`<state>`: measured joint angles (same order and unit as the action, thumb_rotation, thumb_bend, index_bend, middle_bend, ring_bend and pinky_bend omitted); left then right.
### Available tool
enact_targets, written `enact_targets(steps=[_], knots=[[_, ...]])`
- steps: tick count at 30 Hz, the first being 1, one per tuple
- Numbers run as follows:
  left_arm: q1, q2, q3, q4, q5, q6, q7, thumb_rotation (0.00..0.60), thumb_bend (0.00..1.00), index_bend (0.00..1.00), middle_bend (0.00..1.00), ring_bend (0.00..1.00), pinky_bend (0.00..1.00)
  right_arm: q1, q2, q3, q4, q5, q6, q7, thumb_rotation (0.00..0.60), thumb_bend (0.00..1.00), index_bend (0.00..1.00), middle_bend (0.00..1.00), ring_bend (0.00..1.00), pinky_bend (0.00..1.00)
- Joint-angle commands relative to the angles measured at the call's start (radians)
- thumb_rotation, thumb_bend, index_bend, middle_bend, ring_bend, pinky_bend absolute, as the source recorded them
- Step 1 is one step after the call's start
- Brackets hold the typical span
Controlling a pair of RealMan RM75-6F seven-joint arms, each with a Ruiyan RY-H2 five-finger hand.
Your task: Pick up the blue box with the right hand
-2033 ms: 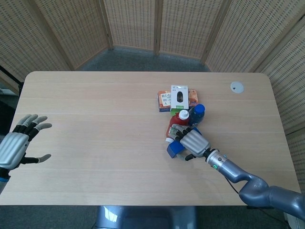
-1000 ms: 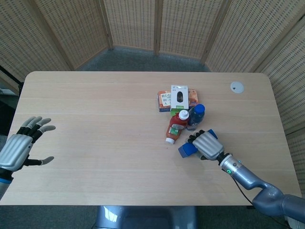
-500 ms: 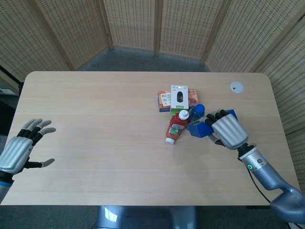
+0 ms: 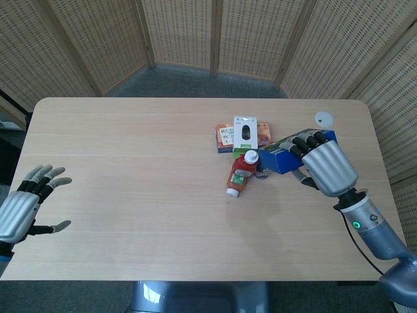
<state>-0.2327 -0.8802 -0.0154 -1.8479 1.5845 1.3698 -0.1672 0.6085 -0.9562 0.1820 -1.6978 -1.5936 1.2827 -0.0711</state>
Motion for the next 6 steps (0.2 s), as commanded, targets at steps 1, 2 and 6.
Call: enact_targets(steps=[1, 2, 6], knots=[[0.002, -0.003, 0.001, 0.003, -0.004, -0.002, -0.002, 0.600, 0.00, 0.22, 0.12, 0.00, 0.00, -0.001, 0.001, 0.002, 0.000, 0.001, -0.003, -0.004, 0.600, 0.46, 0.47, 0.54, 0.33, 0.36], [0.001, -0.005, 0.001, 0.004, -0.006, -0.005, -0.003, 0.600, 0.00, 0.22, 0.12, 0.00, 0.00, -0.001, 0.000, 0.003, 0.001, 0.001, -0.004, -0.003, 0.600, 0.46, 0.48, 0.54, 0.33, 0.36], [-0.008, -0.011, -0.002, 0.010, -0.013, -0.020, -0.001, 0.600, 0.00, 0.22, 0.12, 0.00, 0.00, -0.003, -0.008, 0.007, 0.009, 0.001, -0.002, 0.001, 0.600, 0.46, 0.48, 0.54, 0.33, 0.36]])
